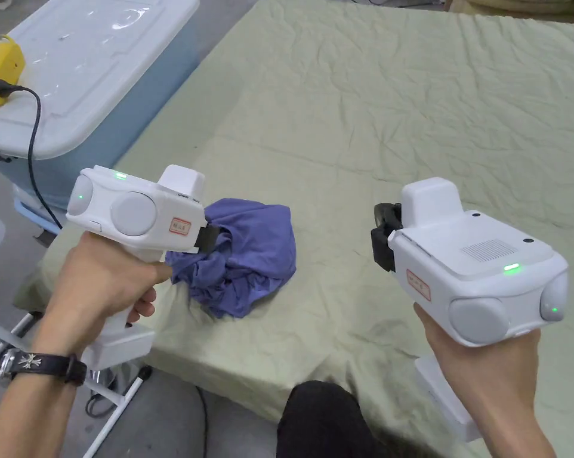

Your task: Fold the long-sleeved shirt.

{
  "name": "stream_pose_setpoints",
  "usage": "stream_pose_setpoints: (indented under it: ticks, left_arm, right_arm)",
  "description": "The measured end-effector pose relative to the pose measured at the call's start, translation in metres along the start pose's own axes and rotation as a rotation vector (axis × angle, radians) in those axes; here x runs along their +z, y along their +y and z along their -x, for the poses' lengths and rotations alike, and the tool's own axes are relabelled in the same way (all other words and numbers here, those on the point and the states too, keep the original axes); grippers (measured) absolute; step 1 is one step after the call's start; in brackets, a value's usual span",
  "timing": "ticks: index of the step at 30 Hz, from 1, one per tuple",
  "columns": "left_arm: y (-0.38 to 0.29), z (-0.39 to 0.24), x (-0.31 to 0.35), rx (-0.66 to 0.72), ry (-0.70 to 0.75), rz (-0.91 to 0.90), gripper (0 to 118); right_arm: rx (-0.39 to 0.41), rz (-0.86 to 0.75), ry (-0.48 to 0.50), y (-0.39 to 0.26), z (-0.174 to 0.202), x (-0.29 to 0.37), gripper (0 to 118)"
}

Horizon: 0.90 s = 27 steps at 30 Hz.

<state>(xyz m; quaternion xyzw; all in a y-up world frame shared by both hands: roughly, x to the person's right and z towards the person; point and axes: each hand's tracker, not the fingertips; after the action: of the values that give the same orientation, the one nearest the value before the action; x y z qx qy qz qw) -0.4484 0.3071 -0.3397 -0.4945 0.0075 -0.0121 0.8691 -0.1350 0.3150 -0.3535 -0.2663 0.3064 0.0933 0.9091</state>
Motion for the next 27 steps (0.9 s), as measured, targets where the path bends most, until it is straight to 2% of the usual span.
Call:
stream_pose_setpoints:
  ticks: [2, 4, 5, 6, 8, 10, 12, 16, 20, 23, 25, 26, 27]
  left_arm:
    - [0.003, -0.005, -0.009, 0.005, -0.025, 0.009, 1]
    - [0.009, -0.009, -0.020, 0.001, -0.039, -0.004, 34]
    - [0.010, -0.010, -0.025, -0.006, -0.044, -0.006, 44]
    - [0.013, -0.011, -0.032, -0.018, -0.052, 0.005, 49]
    - [0.019, -0.017, -0.049, -0.069, -0.024, 0.032, 49]
    - [0.024, -0.017, -0.065, -0.117, 0.015, 0.046, 56]
    - [0.027, -0.016, -0.081, -0.121, 0.011, 0.041, 57]
    - [0.021, -0.014, -0.119, -0.131, -0.015, 0.067, 73]
    - [-0.003, -0.017, -0.162, -0.201, 0.011, 0.195, 73]
    - [-0.013, -0.014, -0.167, -0.113, 0.005, 0.107, 74]
    - [-0.016, -0.013, -0.162, -0.115, 0.010, 0.099, 73]
    - [-0.017, -0.015, -0.160, -0.128, 0.014, 0.093, 69]
    - [-0.018, -0.016, -0.158, -0.131, 0.016, 0.083, 55]
  right_arm:
    - [-0.014, 0.013, -0.002, -0.001, -0.006, -0.006, 1]
    - [-0.022, 0.018, 0.000, -0.004, -0.010, -0.010, 1]
    - [-0.025, 0.021, -0.002, -0.005, -0.011, -0.012, 1]
    - [-0.029, 0.026, -0.002, -0.006, -0.013, -0.014, 1]
    - [-0.033, 0.037, -0.001, -0.012, -0.015, -0.016, 1]
    - [-0.030, 0.053, -0.001, -0.017, -0.017, -0.017, 1]
    - [-0.022, 0.069, -0.007, -0.023, -0.019, -0.019, 1]
    - [-0.038, 0.094, -0.017, -0.033, -0.029, -0.023, 1]
    - [-0.060, 0.113, -0.021, -0.037, -0.037, -0.026, 1]
    - [-0.060, 0.115, -0.030, -0.037, -0.040, -0.024, 1]
    - [-0.059, 0.118, -0.034, -0.036, -0.043, -0.024, 1]
    - [-0.059, 0.117, -0.036, -0.035, -0.043, -0.023, 1]
    - [-0.060, 0.114, -0.040, -0.034, -0.044, -0.022, 1]
